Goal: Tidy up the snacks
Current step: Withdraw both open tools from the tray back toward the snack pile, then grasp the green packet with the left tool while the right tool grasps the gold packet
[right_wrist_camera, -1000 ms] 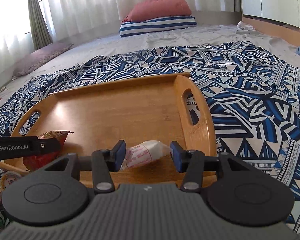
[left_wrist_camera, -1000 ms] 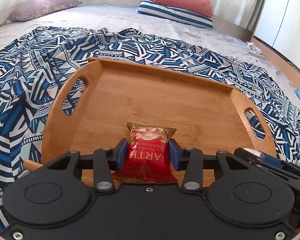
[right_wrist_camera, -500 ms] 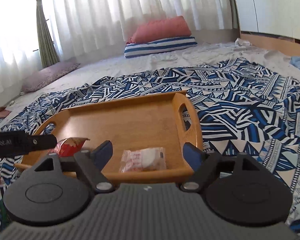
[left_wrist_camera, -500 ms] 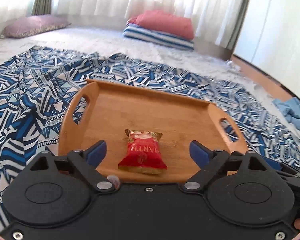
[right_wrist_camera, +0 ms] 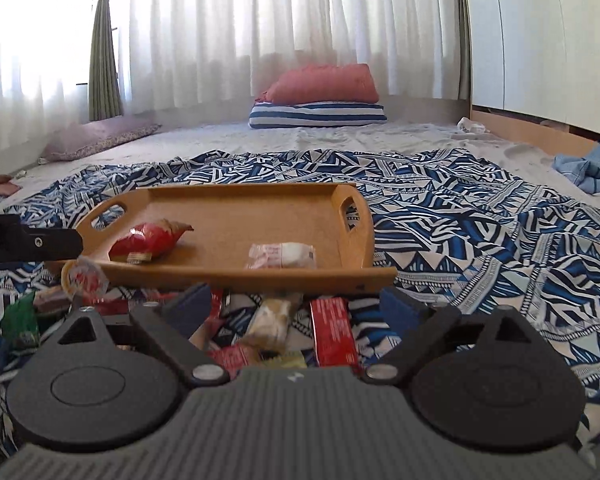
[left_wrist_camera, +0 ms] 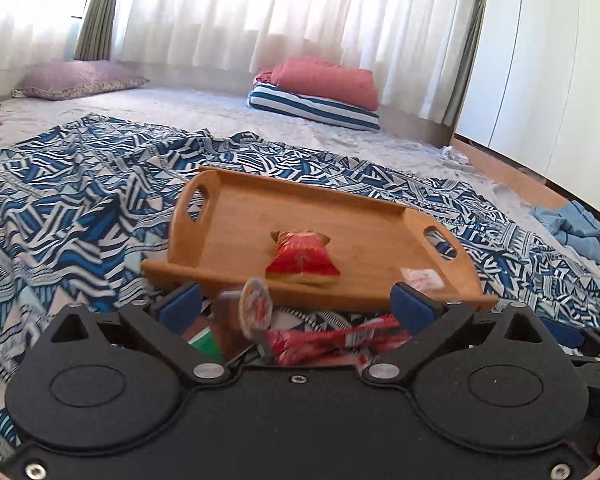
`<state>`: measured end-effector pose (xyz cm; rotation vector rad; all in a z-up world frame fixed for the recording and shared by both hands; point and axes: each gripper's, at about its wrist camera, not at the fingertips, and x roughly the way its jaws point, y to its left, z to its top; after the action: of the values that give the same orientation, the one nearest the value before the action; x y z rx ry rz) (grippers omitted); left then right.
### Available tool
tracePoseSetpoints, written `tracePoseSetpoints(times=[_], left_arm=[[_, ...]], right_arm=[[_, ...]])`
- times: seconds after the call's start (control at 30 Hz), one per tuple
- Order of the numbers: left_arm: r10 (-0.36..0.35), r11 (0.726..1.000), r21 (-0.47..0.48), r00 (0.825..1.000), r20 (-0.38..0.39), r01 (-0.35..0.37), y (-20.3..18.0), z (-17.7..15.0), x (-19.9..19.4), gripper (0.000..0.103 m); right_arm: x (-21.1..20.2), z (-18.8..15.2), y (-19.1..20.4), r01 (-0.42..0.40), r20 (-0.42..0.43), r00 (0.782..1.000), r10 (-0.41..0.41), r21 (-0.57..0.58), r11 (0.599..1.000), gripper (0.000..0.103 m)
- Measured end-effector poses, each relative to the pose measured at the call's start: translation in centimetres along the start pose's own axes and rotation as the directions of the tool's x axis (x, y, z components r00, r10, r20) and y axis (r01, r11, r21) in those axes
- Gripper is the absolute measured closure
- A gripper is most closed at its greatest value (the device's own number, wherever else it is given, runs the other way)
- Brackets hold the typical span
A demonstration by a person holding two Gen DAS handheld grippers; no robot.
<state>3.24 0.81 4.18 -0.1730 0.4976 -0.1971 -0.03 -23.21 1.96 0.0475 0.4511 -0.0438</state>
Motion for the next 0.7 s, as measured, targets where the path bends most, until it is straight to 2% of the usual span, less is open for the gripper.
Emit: tracePoseSetpoints(times=[0.33,0.53,0.7], left_arm=[[0.082,0.997,-0.005,0.997,-0.013,-0.082,2.2,-2.7,-1.2,0.002],[0.159,0.987,0.011,0.987,-0.004,-0.159,3.1,-3.4,-1.2,0.003],[0.165,0.986,-0.010,0.986,-0.014,-0.165,3.3,-3.8,-1.3,0.014]], right_arm=[[-1.0,-2.8,0.4,0.046,-0.038,0.998,-0.047,-0.030,0.998,0.004],[-0.9,-4.0,0.3,0.051,-0.083,0.995,-0.053,-0.020,0.998,0.006],[-1.0,-4.3,0.2,0.046,-0.083,0.995,-0.047,-0.017,0.999,0.014]])
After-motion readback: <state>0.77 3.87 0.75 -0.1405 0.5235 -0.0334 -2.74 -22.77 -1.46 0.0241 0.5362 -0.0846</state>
